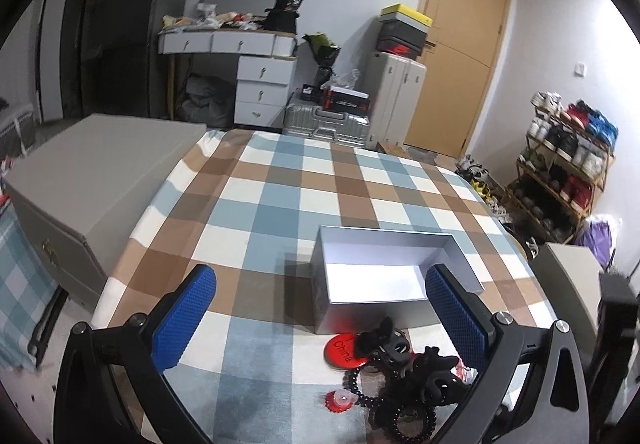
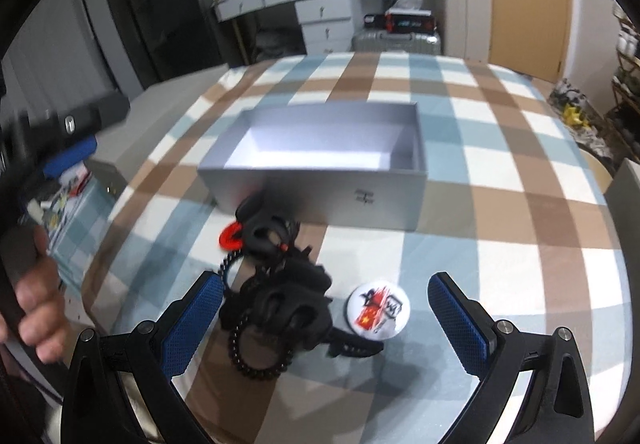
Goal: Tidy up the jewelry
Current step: 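Lower the right gripper onto the black claw clips and close it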
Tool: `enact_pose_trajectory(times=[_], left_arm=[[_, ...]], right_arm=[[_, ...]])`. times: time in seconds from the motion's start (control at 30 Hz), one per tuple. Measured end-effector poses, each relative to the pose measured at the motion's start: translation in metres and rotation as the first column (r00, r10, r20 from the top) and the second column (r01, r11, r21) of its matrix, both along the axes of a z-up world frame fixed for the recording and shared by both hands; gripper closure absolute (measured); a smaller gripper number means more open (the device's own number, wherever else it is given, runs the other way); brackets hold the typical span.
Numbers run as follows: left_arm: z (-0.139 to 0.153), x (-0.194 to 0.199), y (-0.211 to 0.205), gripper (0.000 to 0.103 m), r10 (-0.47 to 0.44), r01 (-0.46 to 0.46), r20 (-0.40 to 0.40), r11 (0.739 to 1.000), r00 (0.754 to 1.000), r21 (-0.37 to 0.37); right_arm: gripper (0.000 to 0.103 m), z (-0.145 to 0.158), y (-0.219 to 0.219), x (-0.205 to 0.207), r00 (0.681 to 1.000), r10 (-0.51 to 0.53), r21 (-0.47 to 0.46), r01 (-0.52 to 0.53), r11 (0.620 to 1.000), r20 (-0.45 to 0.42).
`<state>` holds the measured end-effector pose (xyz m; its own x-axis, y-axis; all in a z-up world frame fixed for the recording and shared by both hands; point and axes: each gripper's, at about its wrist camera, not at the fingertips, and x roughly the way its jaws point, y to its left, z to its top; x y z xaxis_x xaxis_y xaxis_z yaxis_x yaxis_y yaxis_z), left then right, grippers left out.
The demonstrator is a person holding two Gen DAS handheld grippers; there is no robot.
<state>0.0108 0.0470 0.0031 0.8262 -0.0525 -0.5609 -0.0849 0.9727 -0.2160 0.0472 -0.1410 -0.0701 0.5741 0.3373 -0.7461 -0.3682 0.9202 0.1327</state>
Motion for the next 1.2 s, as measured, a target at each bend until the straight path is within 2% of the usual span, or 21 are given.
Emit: enact_pose_trajectory(times=[0.17,0.23,0.37,0.43,0.47,0.57,0.73,0.93,1.2], left_arm=[[-0.002,0.002,0.009,0.001,0.021,-0.023,-0.028,0.999,0.999,-0.04],[-0.003,0.003,0.009,0.001,0.022,-0.024,-0.035,0.999,0.999,-0.039],[-0.002,0.003,0.004,0.001,0.009,-0.009,-0.027,1.0,1.0,-0.003],[-0.003,0.004,0.004,0.001,-0.001,0.001,-0.028,1.0,1.0,-0.003],[-0.004,0.004,0.005,0.001,-0.003,0.003,-0.031,1.0,1.0,-0.003],[-0.006,0.007,0.005,0.001,-0.006,0.006,-0.045,1.0,0.999,-0.003],[-0.012,0.011,0.006,0.001,-0.001,0.001,-0.082,1.0,0.997,-0.001],[-0.02,0.014,0.0,0.001,-0.021,0.023,-0.132,1.0,0.991,0.014],[-0.036,0.024,-0.021,0.001,-0.123,0.127,-0.211,0.992,0.97,0.006]], right_arm=[[0.003,-0.013,0.006,0.003,0.998,0.017,-0.022,-0.018,1.0,-0.058],[0.016,-0.017,0.007,0.004,0.996,0.024,-0.027,-0.026,0.999,-0.083],[0.035,-0.024,0.011,0.007,0.989,0.05,-0.031,-0.054,0.998,-0.138],[0.052,-0.025,0.012,0.007,0.985,0.072,-0.011,-0.075,0.997,-0.157],[0.055,-0.026,0.013,0.006,0.984,0.083,-0.005,-0.085,0.996,-0.16],[0.055,-0.024,0.016,0.002,0.988,0.077,-0.043,-0.084,0.996,-0.136],[0.055,-0.02,0.011,0.001,0.989,0.07,-0.02,-0.073,0.997,-0.131],[0.055,0.0,-0.01,0.0,0.997,0.019,0.072,-0.013,0.997,-0.079],[0.055,0.024,-0.034,-0.002,0.999,-0.032,0.194,0.035,0.98,-0.02]])
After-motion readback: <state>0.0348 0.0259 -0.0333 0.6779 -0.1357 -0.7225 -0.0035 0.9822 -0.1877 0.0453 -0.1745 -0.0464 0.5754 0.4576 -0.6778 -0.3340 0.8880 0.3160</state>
